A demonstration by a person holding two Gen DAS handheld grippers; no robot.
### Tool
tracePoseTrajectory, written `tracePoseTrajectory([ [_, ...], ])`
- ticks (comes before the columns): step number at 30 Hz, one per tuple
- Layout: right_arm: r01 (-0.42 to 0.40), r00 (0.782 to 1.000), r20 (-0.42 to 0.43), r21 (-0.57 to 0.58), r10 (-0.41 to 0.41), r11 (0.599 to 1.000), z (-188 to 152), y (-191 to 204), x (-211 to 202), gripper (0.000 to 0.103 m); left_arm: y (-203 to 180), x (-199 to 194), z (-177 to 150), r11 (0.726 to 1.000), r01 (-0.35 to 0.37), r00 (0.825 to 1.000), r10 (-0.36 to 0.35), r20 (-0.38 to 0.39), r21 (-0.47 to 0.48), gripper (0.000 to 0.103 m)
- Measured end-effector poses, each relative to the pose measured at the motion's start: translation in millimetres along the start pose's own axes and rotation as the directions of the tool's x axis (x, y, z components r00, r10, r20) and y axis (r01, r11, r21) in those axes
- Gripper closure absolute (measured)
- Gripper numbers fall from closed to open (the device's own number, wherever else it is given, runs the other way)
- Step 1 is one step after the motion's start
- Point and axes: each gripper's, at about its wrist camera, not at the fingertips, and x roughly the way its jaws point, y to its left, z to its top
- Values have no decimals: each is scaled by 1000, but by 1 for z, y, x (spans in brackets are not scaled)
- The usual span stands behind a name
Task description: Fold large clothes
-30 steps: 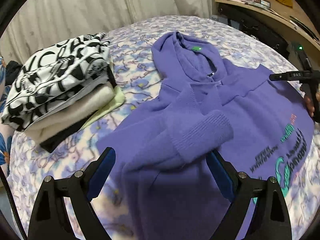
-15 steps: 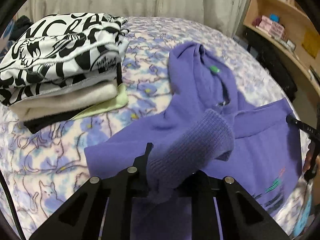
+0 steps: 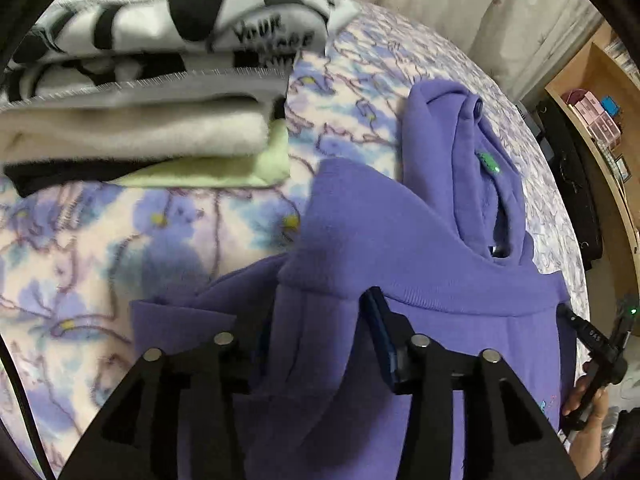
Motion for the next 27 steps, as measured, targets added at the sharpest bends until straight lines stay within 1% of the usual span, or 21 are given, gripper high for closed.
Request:
tracePoseTrajectory([
  [1, 7, 1000, 14, -7, -7, 1000, 0, 2, -5, 81, -1, -6, -1, 1000, -23, 1000, 23, 21, 11, 45],
  [2, 8, 999, 39, -18, -8, 1000, -1, 5, -12, 78, -3, -15, -3, 998, -55, 997, 54, 56, 26, 37],
  [3, 3, 998, 57, -25, -2, 1000, -1, 9, -18, 75, -6, -26, -5, 997, -74, 993, 70, 93, 38, 36],
  [5, -7, 996, 85, -38, 10, 999, -4, 19, -27, 73, -12, -41, -7, 995, -88, 986, 80, 148, 53, 36],
  [7, -25, 994, 108, -58, 31, 998, -5, 33, -34, 73, -20, -56, -11, 993, -106, 972, 90, 218, 61, 38],
  [8, -26, 993, 114, -74, 35, 997, -7, 44, -36, 71, -25, -62, -13, 991, -113, 964, 92, 249, 70, 53],
  [9, -34, 993, 112, -87, 44, 996, -10, 53, -37, 67, -31, -65, -15, 990, -112, 960, 85, 267, 87, 85],
  [10, -39, 993, 110, -99, 50, 994, -11, 60, -37, 65, -42, -61, -12, 987, -111, 963, 79, 258, 115, 96],
  [11, -26, 993, 115, -128, 41, 991, -14, 74, -37, 63, -48, -60, -14, 985, -114, 966, 78, 248, 131, 99],
  [13, -9, 989, 142, -167, 34, 986, -18, 91, -40, 63, -65, -54, -19, 978, -128, 962, 82, 260, 165, 99],
  [14, -17, 986, 161, -188, 48, 982, -21, 101, -42, 63, -73, -50, -21, 972, -140, 958, 85, 274, 189, 99],
  [15, -45, 983, 167, -219, 83, 975, -24, 112, -42, 63, -79, -44, -22, 966, -161, 953, 99, 287, 203, 99],
  [17, -97, 983, 128, -263, 135, 960, -30, 129, -35, 63, -85, -32, -21, 958, -197, 945, 129, 299, 207, 99],
  [18, -112, 983, 107, -282, 147, 953, -32, 135, -31, 63, -84, -23, -20, 954, -224, 941, 159, 298, 199, 99],
  [20, -106, 989, 62, -311, 132, 945, -36, 144, -16, 63, -73, -8, -20, 953, -252, 942, 201, 270, 168, 99],
  [21, -93, 992, 47, -311, 114, 946, -35, 143, -7, 63, -63, 4, -19, 956, -259, 946, 223, 235, 137, 99],
  [22, -70, 996, 39, -303, 86, 950, -34, 138, 1, 63, -52, 7, -22, 962, -249, 951, 222, 213, 111, 98],
  [23, -43, 998, 38, -291, 56, 956, -33, 130, 8, 63, -44, 9, -23, 971, -223, 958, 201, 203, 88, 98],
  [24, -30, 998, 38, -278, 42, 960, -31, 121, 12, 64, -40, 8, -24, 973, -217, 959, 197, 205, 81, 99],
  [26, -41, 998, 41, -235, 52, 971, -29, 100, 13, 67, -38, 5, -32, 957, -274, 945, 250, 211, 95, 99],
  [27, -4, 998, 60, -205, 16, 979, -26, 84, 9, 67, -37, 5, -38, 951, -291, 941, 265, 212, 104, 99],
])
